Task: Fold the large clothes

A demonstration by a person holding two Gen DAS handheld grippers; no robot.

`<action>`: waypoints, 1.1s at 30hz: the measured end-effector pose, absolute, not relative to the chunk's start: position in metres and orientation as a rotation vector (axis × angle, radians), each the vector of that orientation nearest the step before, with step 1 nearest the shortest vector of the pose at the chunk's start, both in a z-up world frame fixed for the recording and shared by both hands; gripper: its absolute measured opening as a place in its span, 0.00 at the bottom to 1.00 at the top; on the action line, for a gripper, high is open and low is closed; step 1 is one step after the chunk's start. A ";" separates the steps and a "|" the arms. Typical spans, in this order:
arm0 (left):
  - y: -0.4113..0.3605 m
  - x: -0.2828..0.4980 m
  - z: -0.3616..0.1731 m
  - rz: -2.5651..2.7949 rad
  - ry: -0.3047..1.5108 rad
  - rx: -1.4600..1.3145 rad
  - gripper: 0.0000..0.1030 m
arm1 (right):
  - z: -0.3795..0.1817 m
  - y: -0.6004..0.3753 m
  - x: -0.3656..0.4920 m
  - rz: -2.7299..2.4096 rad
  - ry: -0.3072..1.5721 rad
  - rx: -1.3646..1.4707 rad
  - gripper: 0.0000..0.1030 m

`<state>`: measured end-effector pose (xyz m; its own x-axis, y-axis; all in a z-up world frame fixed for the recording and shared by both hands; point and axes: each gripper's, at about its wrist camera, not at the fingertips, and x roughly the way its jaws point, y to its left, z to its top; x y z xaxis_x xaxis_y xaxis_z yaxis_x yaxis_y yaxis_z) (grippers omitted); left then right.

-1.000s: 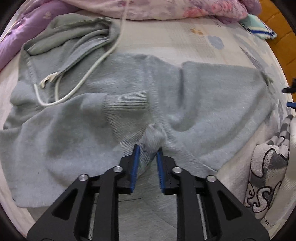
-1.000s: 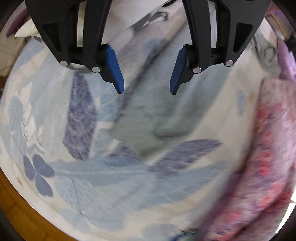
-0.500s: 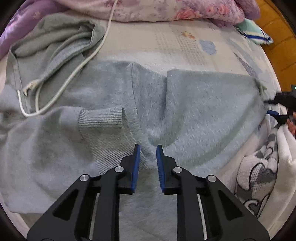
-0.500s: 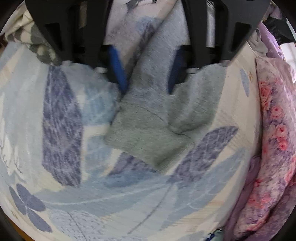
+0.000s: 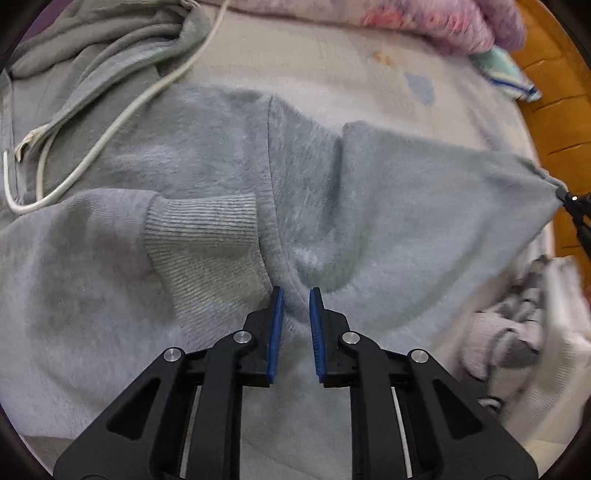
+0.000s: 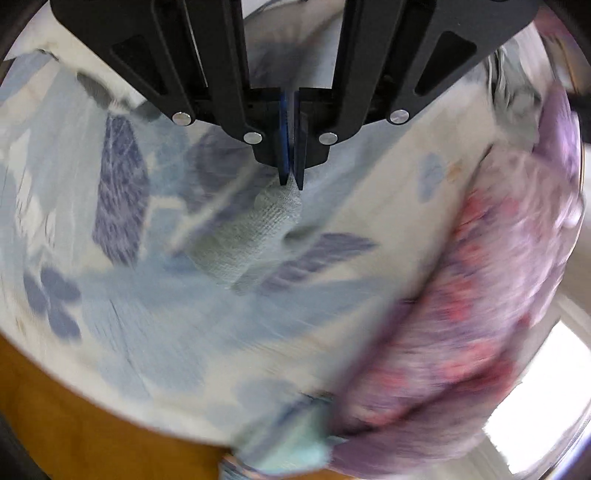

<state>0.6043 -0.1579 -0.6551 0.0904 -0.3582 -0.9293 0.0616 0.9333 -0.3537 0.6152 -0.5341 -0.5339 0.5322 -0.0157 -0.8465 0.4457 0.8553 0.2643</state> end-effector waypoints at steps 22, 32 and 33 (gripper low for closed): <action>0.214 0.468 -0.554 0.218 1.308 -0.468 0.27 | -0.515 0.038 0.537 0.537 0.983 -0.007 0.02; 0.272 0.426 -0.563 0.292 1.310 -0.536 0.32 | -0.588 0.089 0.504 0.575 1.266 -0.046 0.33; 0.270 0.428 -0.563 0.285 1.304 -0.546 0.32 | -0.580 0.079 0.504 0.579 1.260 -0.023 0.35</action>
